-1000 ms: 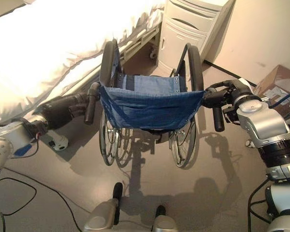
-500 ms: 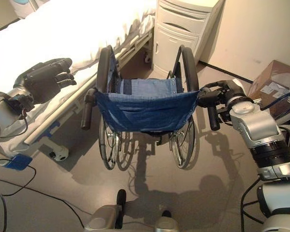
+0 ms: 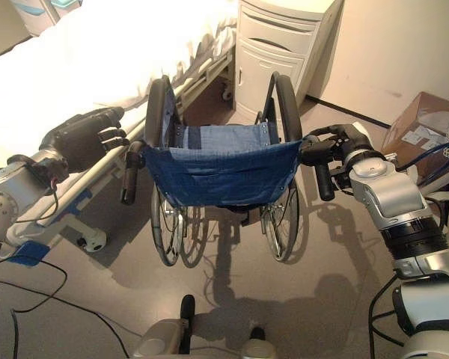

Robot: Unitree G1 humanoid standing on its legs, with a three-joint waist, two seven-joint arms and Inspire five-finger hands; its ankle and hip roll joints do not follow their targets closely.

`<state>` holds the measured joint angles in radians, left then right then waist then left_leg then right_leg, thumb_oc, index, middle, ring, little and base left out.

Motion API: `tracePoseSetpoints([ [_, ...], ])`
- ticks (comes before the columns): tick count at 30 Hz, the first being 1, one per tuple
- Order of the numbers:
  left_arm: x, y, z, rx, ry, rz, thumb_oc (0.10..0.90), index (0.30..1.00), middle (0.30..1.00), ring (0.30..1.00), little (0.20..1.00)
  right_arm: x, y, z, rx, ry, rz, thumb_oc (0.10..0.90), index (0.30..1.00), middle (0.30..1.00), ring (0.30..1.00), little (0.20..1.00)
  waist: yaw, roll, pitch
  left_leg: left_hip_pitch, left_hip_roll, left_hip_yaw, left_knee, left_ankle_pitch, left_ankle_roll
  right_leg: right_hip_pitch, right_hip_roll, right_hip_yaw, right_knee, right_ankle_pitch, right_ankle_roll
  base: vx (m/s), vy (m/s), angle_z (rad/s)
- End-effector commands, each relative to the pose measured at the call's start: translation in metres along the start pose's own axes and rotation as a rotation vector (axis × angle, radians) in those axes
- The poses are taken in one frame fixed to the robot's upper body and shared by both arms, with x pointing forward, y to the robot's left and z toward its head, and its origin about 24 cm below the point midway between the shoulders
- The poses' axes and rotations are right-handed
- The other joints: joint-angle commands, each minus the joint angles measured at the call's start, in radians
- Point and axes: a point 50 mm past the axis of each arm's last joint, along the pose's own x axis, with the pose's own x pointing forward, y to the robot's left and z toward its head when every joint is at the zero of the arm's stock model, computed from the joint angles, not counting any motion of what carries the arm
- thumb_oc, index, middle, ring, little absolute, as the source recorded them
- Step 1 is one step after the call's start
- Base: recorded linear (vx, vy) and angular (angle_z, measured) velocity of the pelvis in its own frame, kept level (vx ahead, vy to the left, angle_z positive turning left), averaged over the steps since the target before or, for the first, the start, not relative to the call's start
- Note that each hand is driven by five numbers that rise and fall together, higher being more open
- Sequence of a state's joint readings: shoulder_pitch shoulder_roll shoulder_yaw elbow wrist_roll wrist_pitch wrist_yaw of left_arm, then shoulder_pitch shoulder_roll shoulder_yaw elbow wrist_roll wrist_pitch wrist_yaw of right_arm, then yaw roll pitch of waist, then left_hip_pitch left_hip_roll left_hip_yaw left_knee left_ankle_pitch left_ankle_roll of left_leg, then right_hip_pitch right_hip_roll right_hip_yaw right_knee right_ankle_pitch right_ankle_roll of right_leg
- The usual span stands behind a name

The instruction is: Push the wheelchair next to the bed

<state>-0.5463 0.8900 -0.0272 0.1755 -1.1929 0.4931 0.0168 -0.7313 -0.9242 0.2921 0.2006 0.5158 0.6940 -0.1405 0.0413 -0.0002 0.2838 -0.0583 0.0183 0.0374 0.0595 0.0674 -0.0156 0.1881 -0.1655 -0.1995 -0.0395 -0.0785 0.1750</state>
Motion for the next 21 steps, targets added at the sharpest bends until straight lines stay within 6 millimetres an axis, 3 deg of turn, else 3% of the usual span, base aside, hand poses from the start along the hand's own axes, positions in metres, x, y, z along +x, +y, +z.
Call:
tracePoseSetpoints([
  [1,-0.007,-0.007,0.031,0.013,-0.18,-0.023,0.4,0.3,0.3,0.3,0.3,-0.016,0.07,0.046,0.104,-0.29,0.307,0.4,0.3,0.3,0.3,0.3,0.077,-0.017,-0.148,0.081,-0.03,0.031,-0.005,-0.079,-0.004,-0.096,0.005,0.005,0.04,0.103,-0.041,0.0,0.0,0.0],
  [2,-0.008,-0.006,0.031,0.017,-0.18,-0.016,0.4,0.3,0.3,0.3,0.3,-0.016,0.07,0.045,0.113,-0.287,0.299,0.4,0.3,0.3,0.3,0.3,0.077,-0.016,-0.152,0.088,-0.027,0.033,-0.01,-0.079,-0.006,-0.092,0.006,0.003,0.033,0.104,-0.041,0.0,-0.04,-0.01],
  [3,-0.01,-0.003,0.032,0.027,-0.182,-0.001,0.4,0.3,0.3,0.3,0.3,-0.016,0.069,0.044,0.12,-0.287,0.287,0.8,0.9,0.9,0.9,0.9,0.076,-0.016,-0.158,0.096,-0.023,0.036,-0.017,-0.079,-0.008,-0.087,0.007,0.001,0.027,0.105,-0.041,0.0,-0.032,0.0],
  [5,-0.011,0.0,0.031,0.03,-0.182,0.014,0.413,0.319,0.319,0.319,0.319,-0.016,0.067,0.045,0.131,-0.288,0.274,0.8,0.9,0.9,0.9,0.9,0.074,-0.015,-0.165,0.104,-0.02,0.039,-0.024,-0.079,-0.01,-0.083,0.009,-0.001,0.024,0.105,-0.042,0.0,-0.017,0.01],
  [6,-0.011,0.001,0.032,0.032,-0.184,0.019,0.456,0.385,0.385,0.385,0.385,-0.016,0.067,0.045,0.135,-0.29,0.27,0.8,0.9,0.9,0.9,0.9,0.074,-0.015,-0.167,0.106,-0.019,0.04,-0.026,-0.079,-0.01,-0.081,0.009,-0.001,0.023,0.104,-0.042,-0.01,-0.032,0.01],
  [7,-0.012,0.004,0.032,0.033,-0.189,0.035,0.739,0.808,0.808,0.808,0.808,-0.016,0.065,0.046,0.145,-0.297,0.26,0.8,0.9,0.9,0.9,0.9,0.073,-0.015,-0.171,0.113,-0.016,0.042,-0.031,-0.078,-0.012,-0.078,0.012,-0.002,0.022,0.103,-0.043,-0.01,-0.03,-0.01],
  [8,-0.014,0.006,0.032,0.032,-0.193,0.045,0.8,0.9,0.9,0.9,0.9,-0.017,0.063,0.048,0.151,-0.304,0.25,0.8,0.9,0.9,0.9,0.9,0.073,-0.015,-0.174,0.117,-0.013,0.043,-0.033,-0.078,-0.013,-0.076,0.013,-0.003,0.021,0.101,-0.044,-0.01,-0.038,-0.03],
  [15,-0.024,0.023,0.037,0.027,-0.227,0.119,0.8,0.9,0.9,0.9,0.9,-0.023,0.044,0.053,0.192,-0.365,0.15,0.8,0.9,0.9,0.9,0.9,0.064,-0.014,-0.192,0.138,0.0,0.051,-0.057,-0.074,-0.02,-0.066,0.024,-0.006,0.012,0.096,-0.05,-0.02,-0.005,0.0],
  [21,-0.046,0.045,0.035,0.005,-0.26,0.21,0.8,0.9,0.9,0.9,0.9,-0.034,0.007,0.041,0.211,-0.41,-0.02,0.8,0.9,0.9,0.9,0.9,0.047,-0.011,-0.206,0.148,0.011,0.067,-0.079,-0.063,-0.023,-0.073,0.03,-0.003,0.008,0.1,-0.053,-0.04,-0.012,-0.01],
])
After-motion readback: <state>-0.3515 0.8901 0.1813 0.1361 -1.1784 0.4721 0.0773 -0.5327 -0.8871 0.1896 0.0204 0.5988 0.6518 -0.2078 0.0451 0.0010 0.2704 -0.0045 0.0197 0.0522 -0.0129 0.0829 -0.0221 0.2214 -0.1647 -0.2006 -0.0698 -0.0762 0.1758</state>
